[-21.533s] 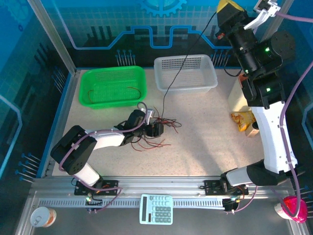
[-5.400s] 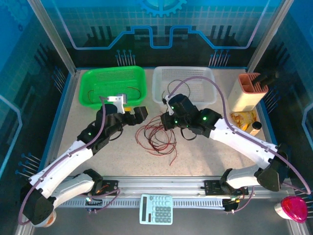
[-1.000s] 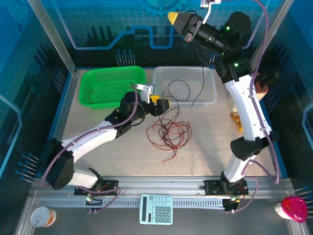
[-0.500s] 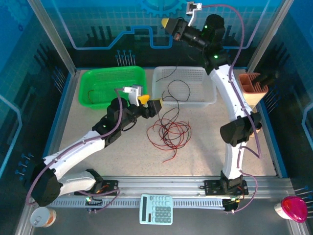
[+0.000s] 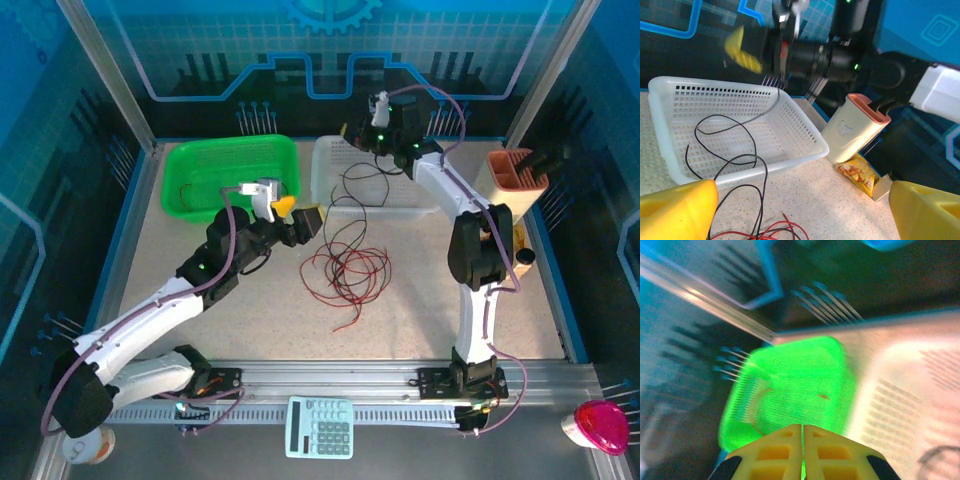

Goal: Untangle the cables

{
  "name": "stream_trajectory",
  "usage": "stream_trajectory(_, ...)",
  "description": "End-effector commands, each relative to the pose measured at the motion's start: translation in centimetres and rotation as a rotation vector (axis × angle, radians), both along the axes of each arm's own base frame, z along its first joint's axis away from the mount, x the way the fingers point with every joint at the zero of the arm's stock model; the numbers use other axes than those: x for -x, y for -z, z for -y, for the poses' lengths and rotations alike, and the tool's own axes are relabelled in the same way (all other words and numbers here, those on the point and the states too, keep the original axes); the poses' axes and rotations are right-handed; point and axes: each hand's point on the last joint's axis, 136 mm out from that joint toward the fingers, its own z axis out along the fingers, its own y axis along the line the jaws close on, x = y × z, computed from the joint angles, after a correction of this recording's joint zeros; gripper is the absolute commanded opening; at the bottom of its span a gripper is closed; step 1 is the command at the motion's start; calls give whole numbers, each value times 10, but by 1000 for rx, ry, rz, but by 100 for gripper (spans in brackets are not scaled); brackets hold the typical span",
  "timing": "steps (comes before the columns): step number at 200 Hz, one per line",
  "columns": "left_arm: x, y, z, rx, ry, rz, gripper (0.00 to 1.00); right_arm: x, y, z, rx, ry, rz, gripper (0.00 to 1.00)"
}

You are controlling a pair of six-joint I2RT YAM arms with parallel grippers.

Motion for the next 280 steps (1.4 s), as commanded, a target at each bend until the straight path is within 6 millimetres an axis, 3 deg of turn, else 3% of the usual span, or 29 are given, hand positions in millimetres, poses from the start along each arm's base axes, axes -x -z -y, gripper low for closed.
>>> stream_trajectory(1,2,3,-2,8,-10,-11,91,4,53,26,234,29,-84,0)
stream_trajectory(24,1,7,0,14,-7,-29,96,13,107,45,426,28,-221,0)
stream_trajectory(56,2,9,-1,22,-10,-40,99,21,150,60,580,3,-345,0)
stream_trajectory(67,2,8,-1,23,-8,-38,99,22,152,60,598,-7,-357,0)
stream_trajectory(70,2,7,-2,24,-10,-38,99,23,164,60,606,-14,-382,0)
stream_trajectory(78,3,7,-2,24,-12,-40,99,24,170,60,605,-23,-398,0)
stream_trajectory(111,4,3,-4,24,-16,-38,99,25,173,46,539,-82,-440,17)
stream_trajectory(143,5,3,-4,27,-14,-41,99,23,146,32,453,-110,-421,50)
stream_trajectory(175,6,3,-5,30,-15,-42,99,25,106,21,360,-118,-376,66)
stream_trajectory(196,6,4,-4,29,-12,-45,99,29,86,16,309,-127,-360,70)
stream_trajectory(200,6,4,-5,30,-13,-45,99,31,70,15,297,-127,-334,70)
stream_trajectory(246,4,6,-3,27,-8,-45,99,48,11,11,205,-126,-224,76)
stream_trajectory(280,4,8,-2,23,-6,-44,99,64,-22,11,166,-125,-157,78)
